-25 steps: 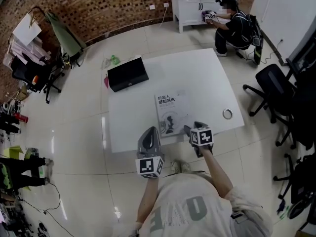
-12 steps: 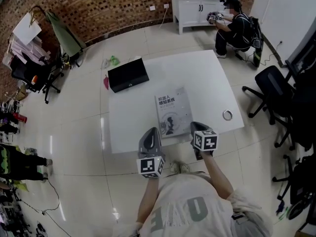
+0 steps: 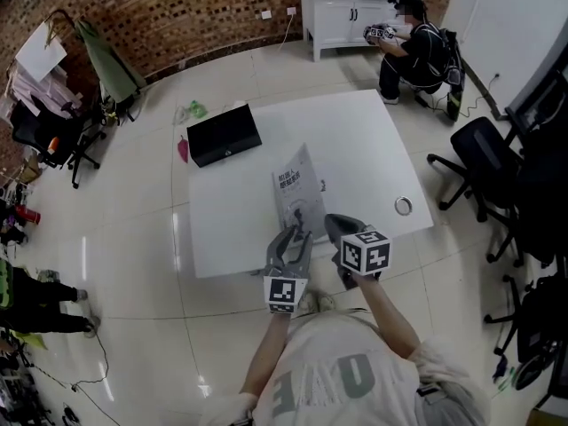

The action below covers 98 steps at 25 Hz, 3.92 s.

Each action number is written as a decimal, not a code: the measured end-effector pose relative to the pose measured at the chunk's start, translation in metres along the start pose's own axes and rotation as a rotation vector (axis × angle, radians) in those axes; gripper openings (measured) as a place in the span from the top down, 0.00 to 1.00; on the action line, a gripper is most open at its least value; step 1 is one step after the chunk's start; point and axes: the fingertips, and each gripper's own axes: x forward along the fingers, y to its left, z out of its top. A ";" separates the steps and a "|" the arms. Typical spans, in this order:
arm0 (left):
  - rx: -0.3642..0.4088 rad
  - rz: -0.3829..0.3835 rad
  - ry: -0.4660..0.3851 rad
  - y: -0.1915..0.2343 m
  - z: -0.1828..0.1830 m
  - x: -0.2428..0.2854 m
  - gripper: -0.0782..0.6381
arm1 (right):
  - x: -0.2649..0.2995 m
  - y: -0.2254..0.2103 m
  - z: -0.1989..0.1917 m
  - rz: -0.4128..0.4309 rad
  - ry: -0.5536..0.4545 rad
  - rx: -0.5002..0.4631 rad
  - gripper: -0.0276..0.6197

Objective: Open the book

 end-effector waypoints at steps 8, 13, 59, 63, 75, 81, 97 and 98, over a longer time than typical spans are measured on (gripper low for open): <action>0.064 -0.096 0.062 -0.026 -0.016 0.016 0.64 | 0.008 0.037 0.016 0.086 -0.004 -0.010 0.95; 0.139 -0.001 0.148 -0.009 -0.034 0.019 0.72 | 0.014 0.049 0.014 0.108 0.014 -0.007 0.95; -0.055 0.596 0.431 0.153 -0.144 -0.095 0.36 | 0.042 -0.075 -0.096 -0.217 0.162 -0.161 0.95; -0.054 0.587 0.424 0.153 -0.145 -0.095 0.36 | 0.042 -0.075 -0.096 -0.223 0.159 -0.176 0.95; -0.238 0.479 0.241 0.146 -0.107 -0.107 0.87 | 0.016 -0.060 -0.073 -0.210 0.080 -0.131 0.95; -0.162 0.384 0.023 0.124 -0.018 -0.116 0.87 | -0.035 -0.012 -0.052 -0.124 -0.049 -0.045 0.95; -0.131 0.398 -0.114 -0.012 0.017 -0.269 0.87 | -0.219 0.051 -0.156 -0.049 -0.205 -0.064 0.95; -0.148 0.395 -0.130 -0.034 0.016 -0.284 0.87 | -0.241 0.050 -0.174 -0.049 -0.210 -0.061 0.95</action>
